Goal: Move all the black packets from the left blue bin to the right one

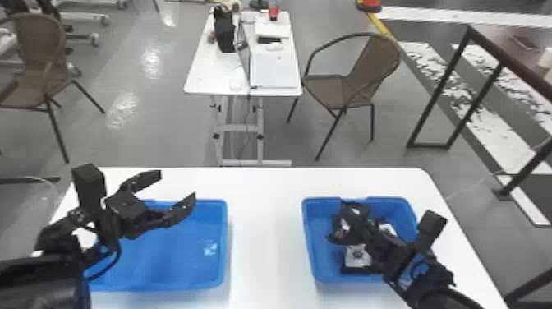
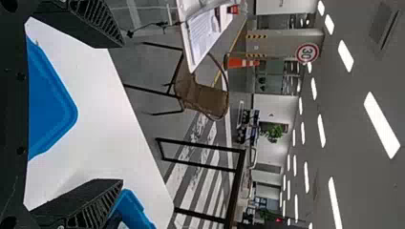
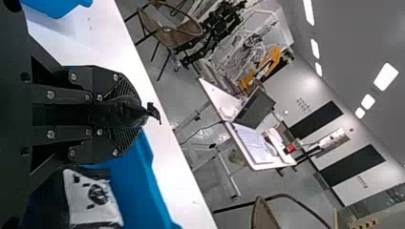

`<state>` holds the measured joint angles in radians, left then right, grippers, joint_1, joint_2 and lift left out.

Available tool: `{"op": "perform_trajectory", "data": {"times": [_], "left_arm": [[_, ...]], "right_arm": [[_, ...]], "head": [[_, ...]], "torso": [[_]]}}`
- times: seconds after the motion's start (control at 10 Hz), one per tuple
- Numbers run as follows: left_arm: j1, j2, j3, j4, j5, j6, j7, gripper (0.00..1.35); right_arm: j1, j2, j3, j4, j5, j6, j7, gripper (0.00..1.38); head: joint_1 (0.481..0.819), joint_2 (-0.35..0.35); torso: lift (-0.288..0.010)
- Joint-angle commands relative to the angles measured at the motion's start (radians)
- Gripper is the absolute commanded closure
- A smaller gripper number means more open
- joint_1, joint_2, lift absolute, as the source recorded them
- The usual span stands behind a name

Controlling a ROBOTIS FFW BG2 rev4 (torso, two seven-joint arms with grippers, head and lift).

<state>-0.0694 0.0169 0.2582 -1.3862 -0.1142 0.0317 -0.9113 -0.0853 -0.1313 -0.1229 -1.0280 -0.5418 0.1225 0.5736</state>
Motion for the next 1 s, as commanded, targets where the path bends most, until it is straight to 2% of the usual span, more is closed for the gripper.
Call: {"op": "perform_trajectory", "data": {"times": [0.0, 0.1, 0.2, 0.3, 0.6, 0.7, 0.8, 0.9], "left_arm": [[0.011, 0.0, 0.044, -0.027, 0.016, -0.021, 0.0, 0.0], [0.017, 0.0, 0.055, -0.03, 0.024, -0.036, 0.0, 0.0], [0.029, -0.006, 0.059, -0.036, 0.039, -0.038, 0.006, 0.0], [0.048, -0.018, 0.069, -0.047, 0.042, -0.042, 0.012, 0.0], [0.158, -0.02, 0.128, -0.159, 0.047, -0.085, 0.062, 0.0], [0.201, -0.02, 0.133, -0.185, 0.048, -0.118, 0.095, 0.0], [0.261, -0.02, 0.13, -0.235, 0.048, -0.144, 0.147, 0.0], [0.326, -0.02, 0.116, -0.281, 0.062, -0.165, 0.215, 0.0]], "right_arm": [[-0.014, -0.001, -0.029, 0.037, 0.043, 0.0, -0.001, 0.77], [-0.01, 0.006, -0.075, 0.003, 0.126, -0.015, -0.001, 0.37], [0.007, 0.018, -0.118, -0.049, 0.186, -0.035, -0.003, 0.12], [0.047, 0.041, -0.164, -0.127, 0.246, -0.053, -0.003, 0.08], [0.269, 0.118, -0.225, -0.423, 0.361, -0.156, -0.024, 0.09], [0.341, 0.132, -0.227, -0.474, 0.361, -0.254, -0.054, 0.09], [0.391, 0.132, -0.23, -0.497, 0.349, -0.336, -0.06, 0.09], [0.44, 0.132, -0.241, -0.553, 0.379, -0.343, -0.08, 0.09]], "head": [[0.695, -0.053], [0.695, -0.04], [0.695, -0.041], [0.695, -0.051], [0.695, -0.073], [0.695, -0.061], [0.695, -0.052], [0.695, -0.048]], "torso": [[0.0], [0.0], [0.0], [0.0], [0.0], [0.0], [0.0], [0.0]]}}
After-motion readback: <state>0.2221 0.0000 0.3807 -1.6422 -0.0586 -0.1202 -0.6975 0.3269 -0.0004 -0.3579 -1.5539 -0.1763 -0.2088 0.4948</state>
